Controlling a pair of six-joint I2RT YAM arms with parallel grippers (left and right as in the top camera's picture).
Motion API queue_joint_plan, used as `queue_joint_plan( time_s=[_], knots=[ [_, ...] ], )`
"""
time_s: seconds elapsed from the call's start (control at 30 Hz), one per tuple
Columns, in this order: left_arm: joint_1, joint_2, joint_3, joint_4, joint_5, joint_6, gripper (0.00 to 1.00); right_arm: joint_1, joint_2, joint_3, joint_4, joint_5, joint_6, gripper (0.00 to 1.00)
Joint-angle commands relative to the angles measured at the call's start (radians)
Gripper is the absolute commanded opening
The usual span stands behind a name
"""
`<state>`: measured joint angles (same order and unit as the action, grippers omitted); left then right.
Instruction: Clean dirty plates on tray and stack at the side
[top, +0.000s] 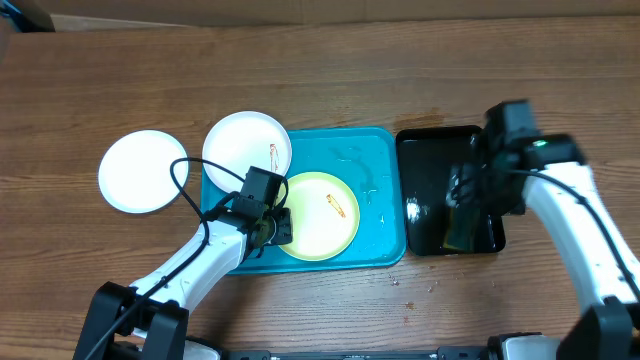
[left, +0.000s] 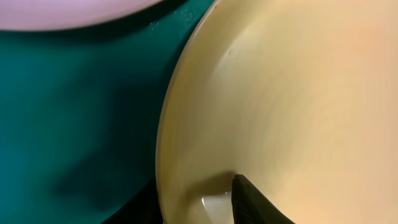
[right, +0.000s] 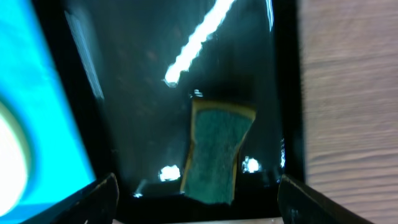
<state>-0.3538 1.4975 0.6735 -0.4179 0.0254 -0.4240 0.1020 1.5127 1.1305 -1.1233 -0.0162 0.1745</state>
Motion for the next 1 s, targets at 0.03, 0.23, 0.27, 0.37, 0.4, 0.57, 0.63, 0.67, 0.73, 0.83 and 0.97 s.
queue_joint_plan(
  time_s=[0.03,0.23,0.27,0.37,0.4,0.57,0.63,0.67,0.73,0.83,0.97],
  knots=[
    [0.002,0.026,0.005,0.003,0.001,0.053,0.37,0.015,0.018,-0.094,0.069,0.081,0.102,0.84],
    [0.002,0.026,0.008,0.003,0.001,0.058,0.41,0.016,0.032,-0.21,0.236,0.067,0.114,0.82],
    [0.002,0.026,0.008,0.004,0.001,0.058,0.43,0.016,0.035,-0.23,0.26,0.065,0.115,0.8],
    [0.002,0.026,0.008,0.004,0.002,0.058,0.44,0.016,0.042,-0.283,0.323,0.035,0.115,0.77],
    [0.002,0.026,0.008,0.004,0.002,0.058,0.44,0.016,0.042,-0.301,0.347,0.034,0.114,0.75],
    [0.002,0.026,0.008,0.004,0.002,0.058,0.46,0.016,0.042,-0.336,0.428,0.041,0.114,0.65],
    [0.002,0.026,0.008,0.004,0.001,0.058,0.48,0.016,0.042,-0.339,0.446,0.041,0.114,0.66],
    [0.002,0.026,0.008,0.004,0.001,0.058,0.48,0.016,0.042,-0.339,0.451,0.041,0.114,0.67],
    [0.002,0.026,0.008,0.004,0.001,0.058,0.48,0.016,0.043,-0.339,0.46,0.041,0.114,0.68],
    [0.002,0.026,0.008,0.004,0.001,0.058,0.49,0.016,0.051,-0.341,0.469,0.041,0.114,0.68],
    [0.002,0.026,0.008,0.005,0.001,0.059,0.54,0.016,0.055,-0.366,0.518,0.041,0.114,0.58]
  ],
)
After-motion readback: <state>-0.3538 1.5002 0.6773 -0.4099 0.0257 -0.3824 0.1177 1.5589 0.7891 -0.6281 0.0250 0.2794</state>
